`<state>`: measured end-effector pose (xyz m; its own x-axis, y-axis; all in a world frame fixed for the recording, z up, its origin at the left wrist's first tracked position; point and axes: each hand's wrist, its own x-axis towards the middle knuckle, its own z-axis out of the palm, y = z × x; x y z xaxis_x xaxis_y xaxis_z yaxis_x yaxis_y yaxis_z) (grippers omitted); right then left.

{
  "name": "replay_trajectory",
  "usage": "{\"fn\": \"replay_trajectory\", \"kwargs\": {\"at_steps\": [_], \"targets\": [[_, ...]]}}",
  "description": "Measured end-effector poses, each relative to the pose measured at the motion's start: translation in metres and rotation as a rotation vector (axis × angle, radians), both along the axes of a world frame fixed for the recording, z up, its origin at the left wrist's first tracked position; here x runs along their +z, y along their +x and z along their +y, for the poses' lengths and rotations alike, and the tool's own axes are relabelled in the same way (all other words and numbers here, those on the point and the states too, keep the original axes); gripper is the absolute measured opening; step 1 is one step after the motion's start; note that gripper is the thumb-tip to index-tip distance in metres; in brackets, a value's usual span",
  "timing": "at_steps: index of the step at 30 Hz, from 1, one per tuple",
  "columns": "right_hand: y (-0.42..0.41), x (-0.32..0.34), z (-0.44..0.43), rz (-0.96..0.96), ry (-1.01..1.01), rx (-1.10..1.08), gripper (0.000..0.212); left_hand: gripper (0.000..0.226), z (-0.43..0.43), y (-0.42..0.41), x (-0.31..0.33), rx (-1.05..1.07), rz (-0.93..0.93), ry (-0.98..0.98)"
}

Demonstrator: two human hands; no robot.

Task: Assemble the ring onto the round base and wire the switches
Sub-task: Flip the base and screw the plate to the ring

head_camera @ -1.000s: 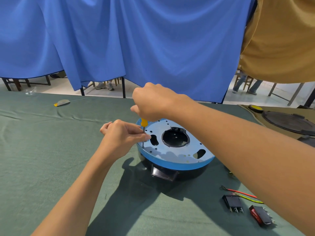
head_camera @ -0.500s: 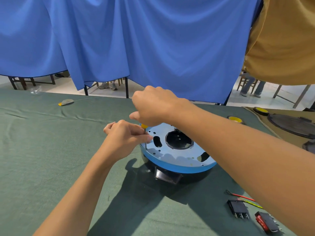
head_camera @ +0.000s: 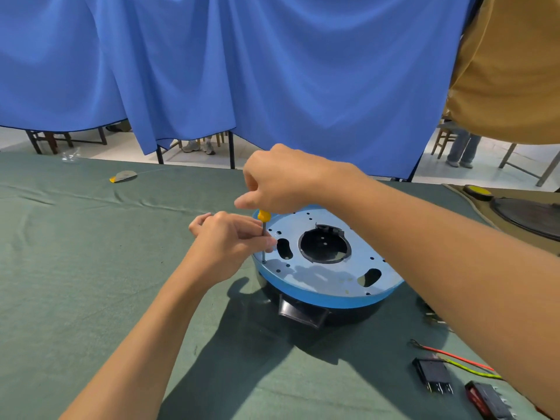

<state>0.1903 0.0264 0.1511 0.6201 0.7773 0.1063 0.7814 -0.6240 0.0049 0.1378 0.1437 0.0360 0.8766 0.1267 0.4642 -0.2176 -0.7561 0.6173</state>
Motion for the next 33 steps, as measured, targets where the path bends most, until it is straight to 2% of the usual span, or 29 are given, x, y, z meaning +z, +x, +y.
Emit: {"fn": "replay_trajectory", "kwargs": {"at_steps": [1, 4, 7, 10, 12, 14, 16, 17, 20, 22, 25, 28, 29, 31, 33], "targets": [[0.000, 0.002, 0.000, -0.001, -0.022, 0.037, 0.017, 0.024, 0.001, 0.000, 0.001, -0.010, 0.017, 0.017], [-0.001, 0.004, 0.000, -0.051, -0.017, 0.084, 0.005, 0.015, 0.005, 0.000, 0.002, -0.037, 0.085, 0.071], [-0.004, 0.000, -0.002, -0.105, 0.027, 0.037, 0.034, 0.012, 0.001, 0.000, 0.000, 0.002, 0.039, 0.059], [-0.006, -0.003, -0.004, -0.128, 0.043, -0.002, 0.045, 0.018, -0.002, -0.001, -0.001, 0.039, -0.023, 0.019], [-0.007, -0.001, -0.005, -0.069, 0.033, 0.018, 0.037, 0.023, -0.001, -0.001, 0.002, 0.011, 0.005, 0.014], [-0.006, 0.003, -0.004, -0.056, -0.021, 0.078, 0.020, 0.029, 0.002, -0.002, 0.004, -0.026, 0.058, 0.035], [-0.006, 0.005, -0.003, -0.064, -0.023, 0.105, 0.006, 0.025, 0.004, -0.001, 0.005, -0.053, 0.089, 0.043], [-0.006, 0.006, -0.003, -0.070, -0.009, 0.092, 0.008, 0.021, 0.004, -0.001, 0.004, -0.055, 0.089, 0.028], [-0.006, 0.001, -0.003, -0.109, 0.013, 0.027, 0.036, 0.011, 0.000, -0.003, 0.003, 0.017, 0.016, -0.032], [-0.004, 0.000, -0.005, -0.083, 0.015, -0.009, 0.038, 0.012, -0.003, -0.003, 0.002, 0.039, -0.023, -0.031], [-0.005, 0.003, -0.005, -0.031, 0.000, 0.039, 0.016, 0.018, -0.001, -0.001, 0.002, 0.006, 0.019, -0.041], [-0.006, 0.008, -0.005, -0.048, -0.002, 0.055, 0.006, 0.025, 0.002, 0.001, 0.002, -0.025, 0.056, -0.020], [-0.007, 0.008, -0.006, -0.054, 0.014, 0.041, 0.009, 0.024, 0.001, 0.001, 0.002, -0.022, 0.050, -0.021], [-0.007, 0.006, -0.007, -0.059, 0.033, 0.005, 0.029, 0.017, -0.002, -0.001, 0.001, 0.011, 0.018, -0.024], [-0.006, 0.003, -0.009, -0.038, 0.047, -0.008, 0.036, 0.021, -0.003, -0.001, 0.000, 0.020, -0.008, -0.040]]}}
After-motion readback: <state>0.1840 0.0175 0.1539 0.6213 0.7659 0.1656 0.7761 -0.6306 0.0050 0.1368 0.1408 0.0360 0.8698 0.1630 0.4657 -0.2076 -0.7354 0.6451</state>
